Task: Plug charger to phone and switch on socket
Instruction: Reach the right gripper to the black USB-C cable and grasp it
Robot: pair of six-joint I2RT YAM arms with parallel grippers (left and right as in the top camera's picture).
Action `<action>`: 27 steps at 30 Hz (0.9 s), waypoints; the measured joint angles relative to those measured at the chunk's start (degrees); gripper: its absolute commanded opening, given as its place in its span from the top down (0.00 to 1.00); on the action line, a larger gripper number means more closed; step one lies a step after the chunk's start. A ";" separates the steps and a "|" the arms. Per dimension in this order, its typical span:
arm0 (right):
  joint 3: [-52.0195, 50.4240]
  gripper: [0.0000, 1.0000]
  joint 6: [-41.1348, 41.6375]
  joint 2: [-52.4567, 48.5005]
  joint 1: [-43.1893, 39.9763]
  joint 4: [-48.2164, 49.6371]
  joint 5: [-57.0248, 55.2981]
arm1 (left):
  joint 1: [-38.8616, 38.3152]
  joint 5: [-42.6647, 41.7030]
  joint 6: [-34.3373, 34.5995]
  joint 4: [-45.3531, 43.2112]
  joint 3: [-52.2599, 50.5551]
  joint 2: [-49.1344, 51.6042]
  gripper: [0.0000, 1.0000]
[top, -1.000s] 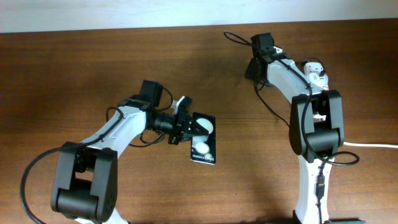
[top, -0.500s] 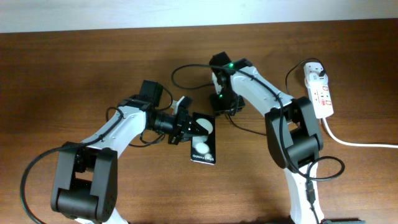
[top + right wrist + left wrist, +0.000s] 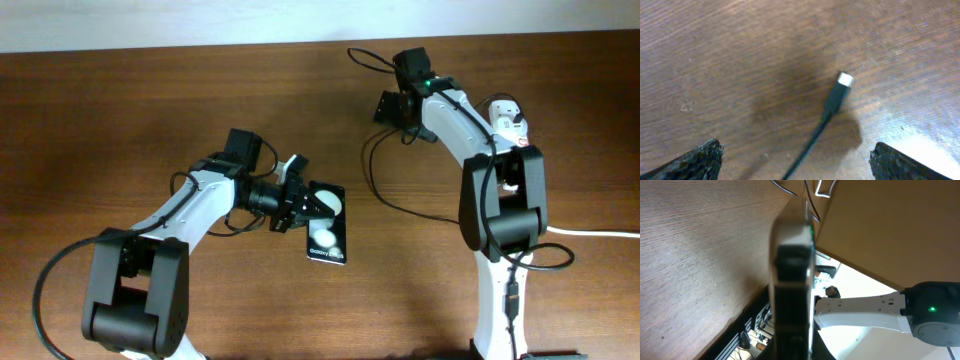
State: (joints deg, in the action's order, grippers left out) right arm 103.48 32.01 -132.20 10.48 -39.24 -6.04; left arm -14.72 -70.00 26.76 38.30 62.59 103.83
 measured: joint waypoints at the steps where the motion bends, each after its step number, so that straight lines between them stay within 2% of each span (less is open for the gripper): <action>1: 0.13 0.18 0.02 -1.18 0.07 0.35 -0.48 | 0.00 -0.02 0.02 0.02 0.00 0.00 1.00; 5: 1.90 0.52 0.04 -2.89 0.15 0.74 -2.45 | 0.00 0.00 0.50 0.00 0.00 0.00 1.00; 7: 2.12 0.62 0.07 -3.13 0.15 0.83 -2.32 | 0.00 0.00 0.50 0.00 0.00 0.00 1.00; 9: 2.32 0.76 -0.81 -3.13 0.17 0.52 -0.28 | 0.00 0.00 0.50 -0.02 0.00 0.00 1.00; 10: 2.38 0.80 -1.05 -3.15 0.22 0.28 0.07 | 0.00 0.00 0.50 -0.02 0.00 0.00 1.00; 13: 2.47 0.82 -11.32 -3.15 2.54 -0.68 1.53 | 0.00 0.00 0.50 0.00 0.00 0.00 1.00; 15: 2.82 0.57 -17.20 -3.15 4.26 -2.16 2.05 | 0.00 0.00 0.50 -0.02 0.00 0.00 1.00; 18: 2.89 0.53 -21.29 -3.15 5.25 -2.47 3.30 | 0.00 0.00 0.50 -0.02 0.00 0.00 1.00; 20: 2.89 0.55 -21.49 -3.15 5.25 -2.51 3.54 | 0.00 0.00 0.50 -0.02 0.00 0.00 1.00; 22: 2.93 0.66 -19.76 -3.15 5.25 -2.58 3.50 | 0.00 0.00 0.50 0.00 0.00 0.02 1.00; 25: 3.08 0.73 -15.96 -3.15 5.16 -3.19 3.13 | 0.00 0.00 0.50 -0.02 0.00 0.00 1.00; 27: 3.08 0.84 -15.23 -3.15 5.09 -3.34 2.91 | 0.00 0.00 0.50 -0.02 0.00 0.00 1.00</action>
State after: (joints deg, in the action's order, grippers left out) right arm 106.56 16.78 -135.35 15.57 -42.59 -3.14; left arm -14.72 -70.00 27.27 38.28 62.59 103.83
